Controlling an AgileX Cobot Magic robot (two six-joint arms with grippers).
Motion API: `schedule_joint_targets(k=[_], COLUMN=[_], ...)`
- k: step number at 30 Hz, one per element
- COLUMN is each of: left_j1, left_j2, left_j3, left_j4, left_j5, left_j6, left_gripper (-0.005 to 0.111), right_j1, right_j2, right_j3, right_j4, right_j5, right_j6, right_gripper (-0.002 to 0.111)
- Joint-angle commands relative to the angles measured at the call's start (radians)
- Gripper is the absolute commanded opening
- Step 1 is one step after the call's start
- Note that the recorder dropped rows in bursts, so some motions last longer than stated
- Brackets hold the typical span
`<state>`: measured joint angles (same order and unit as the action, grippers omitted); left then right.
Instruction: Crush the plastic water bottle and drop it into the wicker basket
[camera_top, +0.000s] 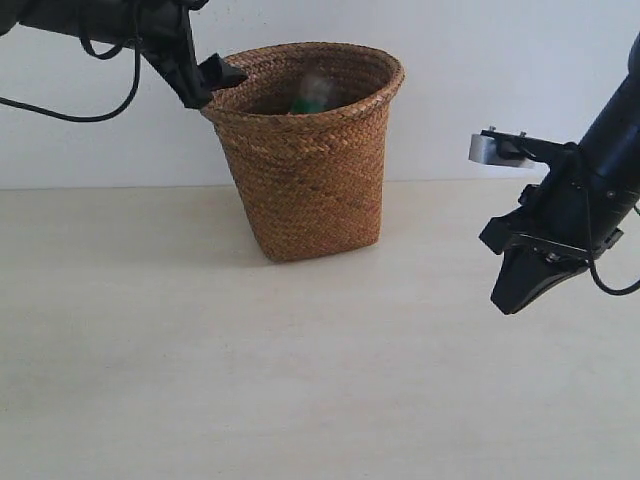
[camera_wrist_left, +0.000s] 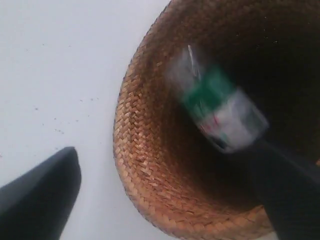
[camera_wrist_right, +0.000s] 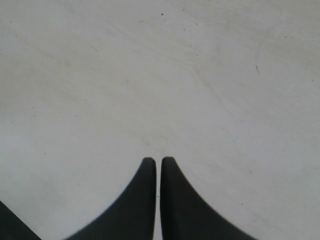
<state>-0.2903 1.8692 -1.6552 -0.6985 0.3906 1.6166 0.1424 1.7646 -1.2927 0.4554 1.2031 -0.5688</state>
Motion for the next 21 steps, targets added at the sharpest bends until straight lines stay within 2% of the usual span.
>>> schedule_joint_targets(k=[1, 2, 3, 5, 9, 14, 18, 21], left_j1=[0.001, 0.001, 0.001, 0.001, 0.001, 0.001, 0.001, 0.001], left_j2=[-0.051, -0.060, -0.076, -0.089, -0.106, -0.126, -0.137, -0.150], left_j3=[-0.008, -0.008, -0.008, -0.008, -0.008, -0.008, -0.008, -0.008], left_j4=[0.076, 0.122, 0.230, 0.388, 0.593, 0.802, 0.854, 0.854], left_j5=[0.098, 0.133, 0.226, 0.339, 0.517, 0.670, 0.828, 0.830], left_j6=[-0.079, -0.116, -0.193, -0.286, -0.533, -0.925, -1.073, -1.162], left_gripper=[0.051, 0.041, 0.024, 0.005, 0.004, 0.004, 0.004, 0.004], right_j1=[-0.003, -0.003, -0.003, -0.003, -0.004, -0.004, -0.039, -0.098], right_j2=[-0.009, -0.009, -0.009, -0.009, -0.011, -0.049, -0.108, -0.161], right_j3=[0.002, 0.002, 0.002, 0.002, 0.000, -0.013, -0.013, -0.011], right_j4=[0.006, 0.006, 0.006, -0.001, -0.113, -0.420, -0.515, -0.468], right_j5=[-0.006, -0.010, -0.020, -0.037, -0.053, -0.040, -0.021, -0.038], right_j6=[-0.015, -0.018, -0.027, -0.050, -0.006, 0.211, 0.299, 0.346], right_gripper=[0.000, 0.000, 0.000, 0.000, 0.000, 0.000, 0.000, 0.000])
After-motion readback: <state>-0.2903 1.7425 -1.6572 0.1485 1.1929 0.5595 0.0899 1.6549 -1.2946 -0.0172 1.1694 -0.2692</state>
